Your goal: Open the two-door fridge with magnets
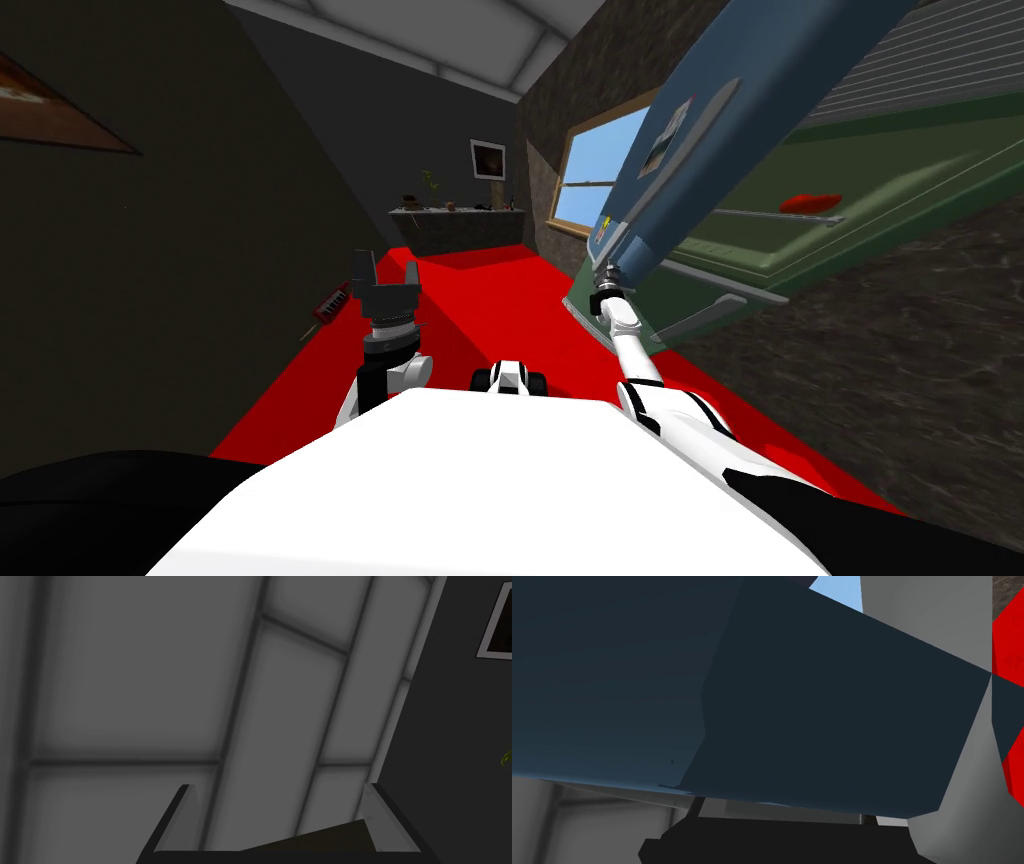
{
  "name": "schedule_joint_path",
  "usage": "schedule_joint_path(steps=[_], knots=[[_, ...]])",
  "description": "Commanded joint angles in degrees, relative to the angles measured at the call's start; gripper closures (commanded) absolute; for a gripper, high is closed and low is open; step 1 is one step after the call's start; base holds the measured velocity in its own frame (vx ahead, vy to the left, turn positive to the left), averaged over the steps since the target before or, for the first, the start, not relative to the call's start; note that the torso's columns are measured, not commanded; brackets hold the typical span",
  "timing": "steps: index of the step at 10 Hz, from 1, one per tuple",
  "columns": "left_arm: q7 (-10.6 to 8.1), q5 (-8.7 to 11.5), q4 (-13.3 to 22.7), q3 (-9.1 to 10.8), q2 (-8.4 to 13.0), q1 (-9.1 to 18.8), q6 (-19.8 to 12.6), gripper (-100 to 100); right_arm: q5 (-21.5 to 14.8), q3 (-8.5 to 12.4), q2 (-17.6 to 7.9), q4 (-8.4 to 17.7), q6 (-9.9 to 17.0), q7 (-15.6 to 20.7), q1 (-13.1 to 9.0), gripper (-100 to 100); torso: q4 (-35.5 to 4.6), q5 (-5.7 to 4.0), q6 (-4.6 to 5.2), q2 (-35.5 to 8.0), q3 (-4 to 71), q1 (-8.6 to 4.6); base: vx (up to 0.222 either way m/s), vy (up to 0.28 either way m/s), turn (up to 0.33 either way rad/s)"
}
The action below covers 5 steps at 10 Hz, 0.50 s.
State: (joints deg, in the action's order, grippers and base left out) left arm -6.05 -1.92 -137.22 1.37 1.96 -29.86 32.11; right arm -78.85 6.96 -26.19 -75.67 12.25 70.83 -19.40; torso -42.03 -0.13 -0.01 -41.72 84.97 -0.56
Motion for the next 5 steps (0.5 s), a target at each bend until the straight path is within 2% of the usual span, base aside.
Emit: schedule_joint_path(steps=[1,3,4,5], knots=[[0.00,0.00,0.01,-0.01,-0.01,0.02,0.00,0,-1.10,3.30,-2.30,3.07,2.18,-0.78,0.66,100,0.17,-0.06,-0.24,0.20,0.10,0.32,0.003,0.143,0.345],[0.00,0.00,-0.01,-0.01,-0.01,-0.01,0.00,0,-1.10,3.30,-2.30,3.36,2.18,-0.78,0.66,100,0.10,-0.03,-0.06,0.50,0.31,-0.02,0.016,0.059,0.002],[0.00,0.00,0.00,0.00,0.00,-0.01,0.00,0,-2.87,6.01,-4.36,6.14,4.21,-2.52,1.21,100,0.06,-0.09,-0.03,0.32,0.20,-0.23,0.015,0.128,0.332],[0.00,0.00,0.00,-0.01,-0.01,0.01,0.00,0,-2.87,6.71,-4.36,6.35,4.21,-2.52,1.21,100,0.17,-0.14,-0.22,0.44,0.26,0.00,0.023,0.136,0.329]])
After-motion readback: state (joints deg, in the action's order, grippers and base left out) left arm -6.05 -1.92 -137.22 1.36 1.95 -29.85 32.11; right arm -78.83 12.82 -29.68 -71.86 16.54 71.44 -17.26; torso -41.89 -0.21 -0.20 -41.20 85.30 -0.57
